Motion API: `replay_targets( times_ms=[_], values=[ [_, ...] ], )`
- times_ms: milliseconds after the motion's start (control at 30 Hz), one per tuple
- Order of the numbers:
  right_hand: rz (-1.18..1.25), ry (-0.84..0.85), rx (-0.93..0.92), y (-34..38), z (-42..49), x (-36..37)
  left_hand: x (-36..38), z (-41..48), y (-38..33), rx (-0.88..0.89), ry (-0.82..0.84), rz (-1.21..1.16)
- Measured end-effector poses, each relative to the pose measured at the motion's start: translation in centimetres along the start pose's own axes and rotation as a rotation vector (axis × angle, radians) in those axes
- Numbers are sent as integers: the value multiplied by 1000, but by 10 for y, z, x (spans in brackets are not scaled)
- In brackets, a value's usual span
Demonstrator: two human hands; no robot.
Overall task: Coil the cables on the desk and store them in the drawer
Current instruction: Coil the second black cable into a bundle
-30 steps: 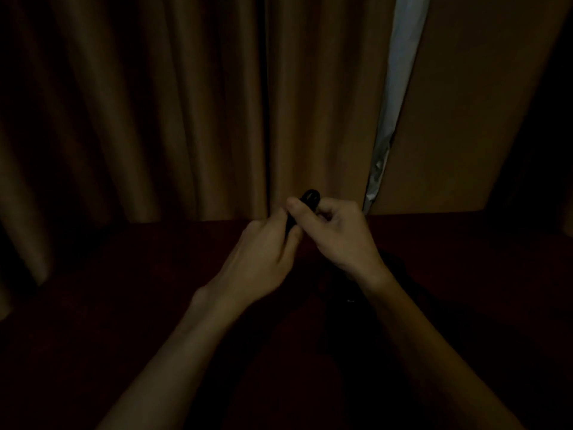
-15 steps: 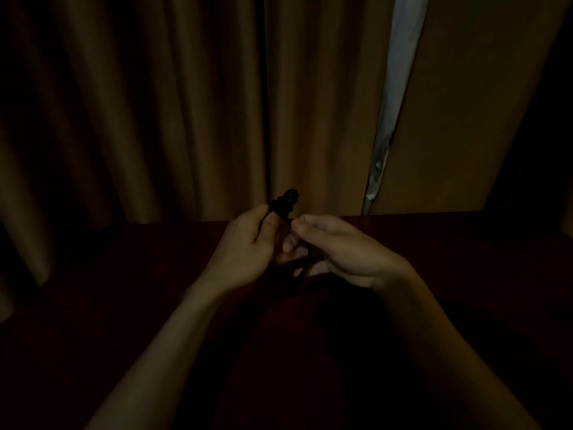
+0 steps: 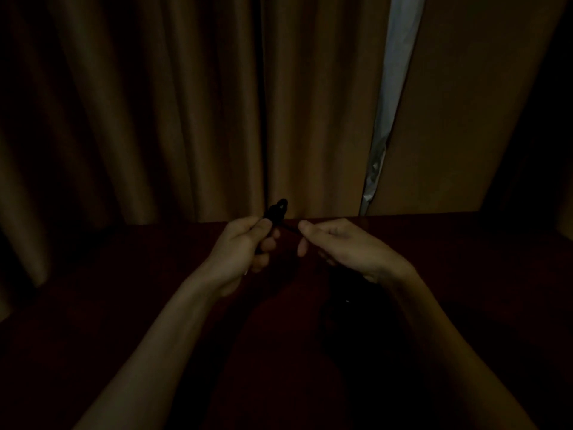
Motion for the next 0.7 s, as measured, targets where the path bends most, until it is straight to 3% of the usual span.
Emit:
replay_targets(
  times_ms=[267, 400, 500, 600, 700],
  values=[
    [260, -72, -242, -2, 1, -2, 15, -11, -14, -60, 295, -461],
    [409, 52, -194, 1, 2, 3, 16, -12, -15, -44, 191, -259],
    [338, 60, -164, 10, 2, 11, 16, -11, -16, 8, 102, -84],
    [274, 5, -167, 11, 5, 19, 18, -12, -18, 28, 112, -18],
    [357, 88, -202, 9, 3, 21, 14, -14, -17, -1, 201, -101]
  ],
)
Point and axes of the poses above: each hand's wrist, its own z-axis towards the middle knuckle, its own x-axis out of the palm, y = z × x, the point moved 3 cm from there along z, towards the middle knuckle, and after that the axes turned 12 degrees about z, right-handed, at the moved point
